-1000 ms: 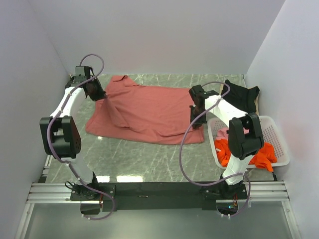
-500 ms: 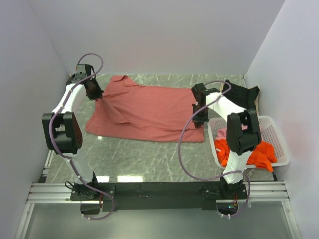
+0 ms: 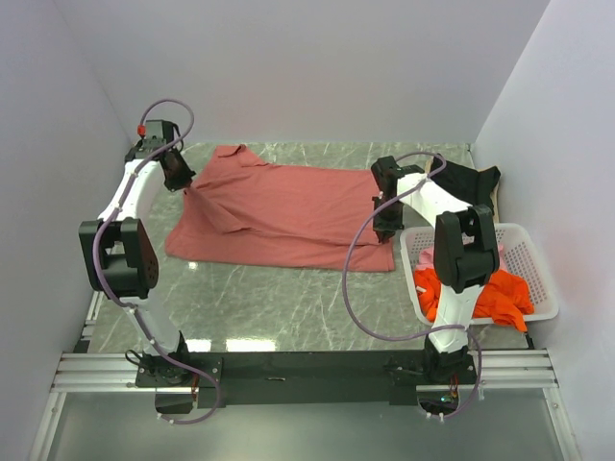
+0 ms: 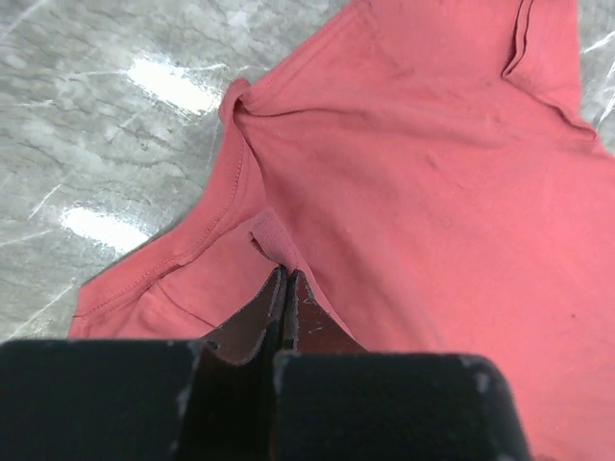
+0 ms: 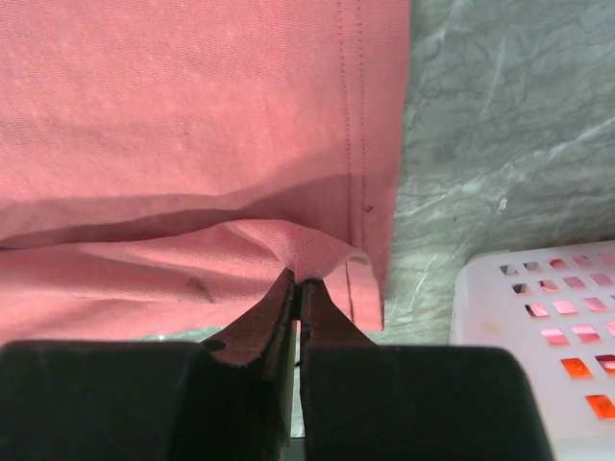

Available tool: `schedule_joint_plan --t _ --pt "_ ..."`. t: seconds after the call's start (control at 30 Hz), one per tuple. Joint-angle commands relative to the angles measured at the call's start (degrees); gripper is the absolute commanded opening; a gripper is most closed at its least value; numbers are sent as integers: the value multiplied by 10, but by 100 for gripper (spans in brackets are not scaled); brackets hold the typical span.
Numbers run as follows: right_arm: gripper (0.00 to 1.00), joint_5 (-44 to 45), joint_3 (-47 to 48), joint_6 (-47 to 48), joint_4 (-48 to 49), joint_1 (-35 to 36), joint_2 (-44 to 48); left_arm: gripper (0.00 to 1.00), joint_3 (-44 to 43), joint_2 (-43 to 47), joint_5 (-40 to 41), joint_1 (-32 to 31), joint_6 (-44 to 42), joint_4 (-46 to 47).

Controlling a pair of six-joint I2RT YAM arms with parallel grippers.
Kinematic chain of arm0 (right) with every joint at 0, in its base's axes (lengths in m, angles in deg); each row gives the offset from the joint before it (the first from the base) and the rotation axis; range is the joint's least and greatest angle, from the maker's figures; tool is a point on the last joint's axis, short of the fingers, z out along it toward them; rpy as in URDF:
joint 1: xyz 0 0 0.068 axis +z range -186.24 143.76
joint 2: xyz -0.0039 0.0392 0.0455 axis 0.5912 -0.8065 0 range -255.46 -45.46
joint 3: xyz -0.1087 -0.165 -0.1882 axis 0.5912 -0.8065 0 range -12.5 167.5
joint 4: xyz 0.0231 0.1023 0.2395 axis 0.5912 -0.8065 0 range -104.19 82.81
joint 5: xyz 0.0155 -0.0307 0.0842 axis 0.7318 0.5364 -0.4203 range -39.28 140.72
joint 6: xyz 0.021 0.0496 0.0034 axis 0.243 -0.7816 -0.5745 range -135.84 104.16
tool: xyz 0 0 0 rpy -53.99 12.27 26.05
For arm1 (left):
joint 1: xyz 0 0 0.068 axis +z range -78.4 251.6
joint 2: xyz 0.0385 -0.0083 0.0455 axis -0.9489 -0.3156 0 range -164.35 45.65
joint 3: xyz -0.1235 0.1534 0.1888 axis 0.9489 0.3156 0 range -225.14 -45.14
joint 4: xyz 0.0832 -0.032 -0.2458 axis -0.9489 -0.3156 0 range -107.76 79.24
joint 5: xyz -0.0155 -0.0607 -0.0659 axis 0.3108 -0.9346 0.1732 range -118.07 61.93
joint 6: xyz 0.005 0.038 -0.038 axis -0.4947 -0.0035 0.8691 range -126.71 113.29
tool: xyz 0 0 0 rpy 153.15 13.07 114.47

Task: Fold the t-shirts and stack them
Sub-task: Fold the tshirt

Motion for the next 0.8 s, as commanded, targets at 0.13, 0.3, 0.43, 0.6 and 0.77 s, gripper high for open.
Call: schedule_joint_plan --t 0.13,0.3,0.43,0.6,0.77 --pt "0 19 41 13 -16 -11 -15 1 -59 14 2 10 15 11" --pt "0 24 63 16 -25 -14 -30 0 -86 -11 -6 9 16 8" --pt "0 27 73 15 -26 -16 -31 3 -95 -33 -26 9 12 17" --pt "45 31 81 8 -14 -17 -1 75 -102 -26 -29 9 16 25" --pt "74 20 94 8 2 -13 41 93 -43 20 -25 8 22 65"
